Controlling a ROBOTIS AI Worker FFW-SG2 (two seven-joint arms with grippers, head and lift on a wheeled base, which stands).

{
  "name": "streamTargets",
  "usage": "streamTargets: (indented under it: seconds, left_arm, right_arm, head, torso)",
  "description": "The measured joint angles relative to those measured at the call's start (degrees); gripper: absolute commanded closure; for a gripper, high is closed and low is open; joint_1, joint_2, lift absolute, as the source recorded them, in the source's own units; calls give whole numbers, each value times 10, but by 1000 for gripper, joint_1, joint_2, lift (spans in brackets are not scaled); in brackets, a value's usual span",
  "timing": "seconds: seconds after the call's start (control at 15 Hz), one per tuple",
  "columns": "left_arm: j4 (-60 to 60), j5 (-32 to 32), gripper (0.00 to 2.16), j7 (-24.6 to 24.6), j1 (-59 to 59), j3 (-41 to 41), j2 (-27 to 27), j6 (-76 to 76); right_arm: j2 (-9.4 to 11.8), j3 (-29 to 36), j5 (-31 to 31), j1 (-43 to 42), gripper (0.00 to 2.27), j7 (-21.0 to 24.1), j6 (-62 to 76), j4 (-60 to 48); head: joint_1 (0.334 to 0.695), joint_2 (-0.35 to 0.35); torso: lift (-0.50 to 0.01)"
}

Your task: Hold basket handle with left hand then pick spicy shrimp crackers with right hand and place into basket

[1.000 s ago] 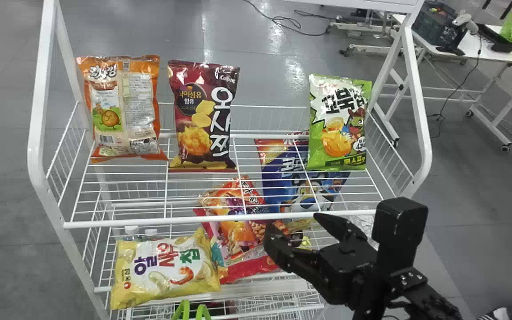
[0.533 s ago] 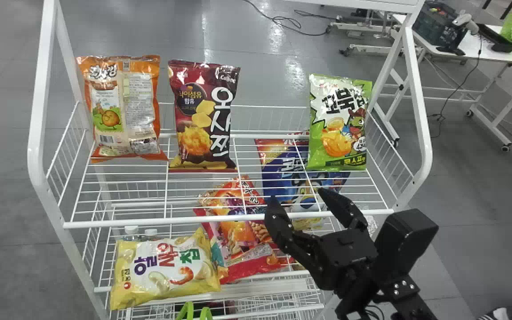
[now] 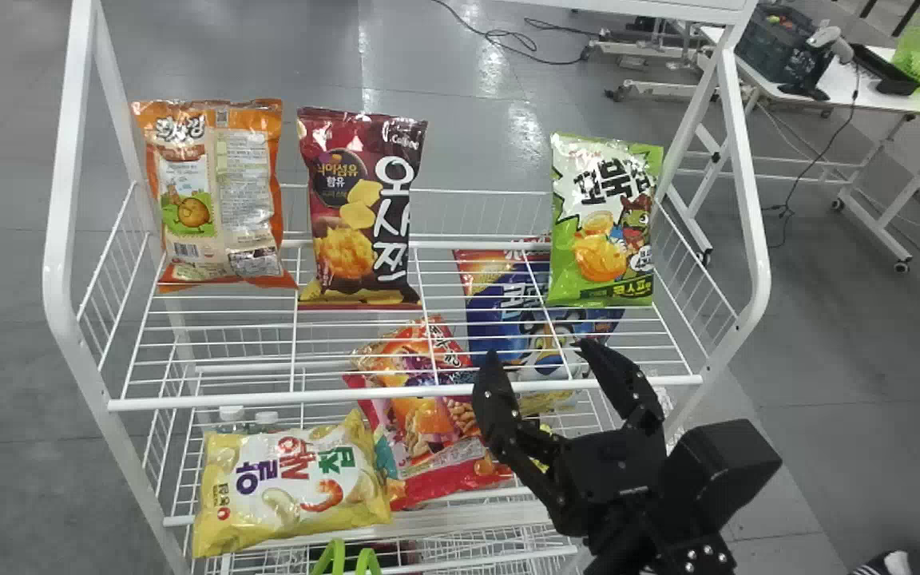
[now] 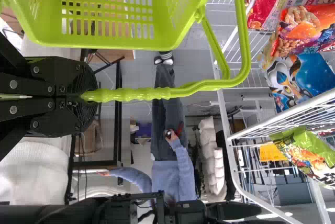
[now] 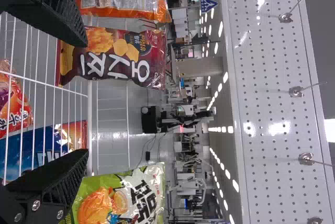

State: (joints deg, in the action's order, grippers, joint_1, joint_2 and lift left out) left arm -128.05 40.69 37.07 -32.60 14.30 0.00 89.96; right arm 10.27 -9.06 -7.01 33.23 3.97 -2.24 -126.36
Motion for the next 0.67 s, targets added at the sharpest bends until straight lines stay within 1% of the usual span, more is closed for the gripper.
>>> streamTargets:
  seconds: [0.27, 0.67]
  left_arm:
    - [3, 4, 1892, 4, 0, 4, 0, 0]
    - [3, 6, 1895, 6, -3, 9, 0, 0]
  right_arm:
    - [0, 14, -3, 15, 90, 0, 13, 6]
    - [0, 21, -12, 27, 90, 0, 34, 9]
  head:
    - [695, -240]
    - [695, -254]
  torso:
    - [-37]
    - [-37]
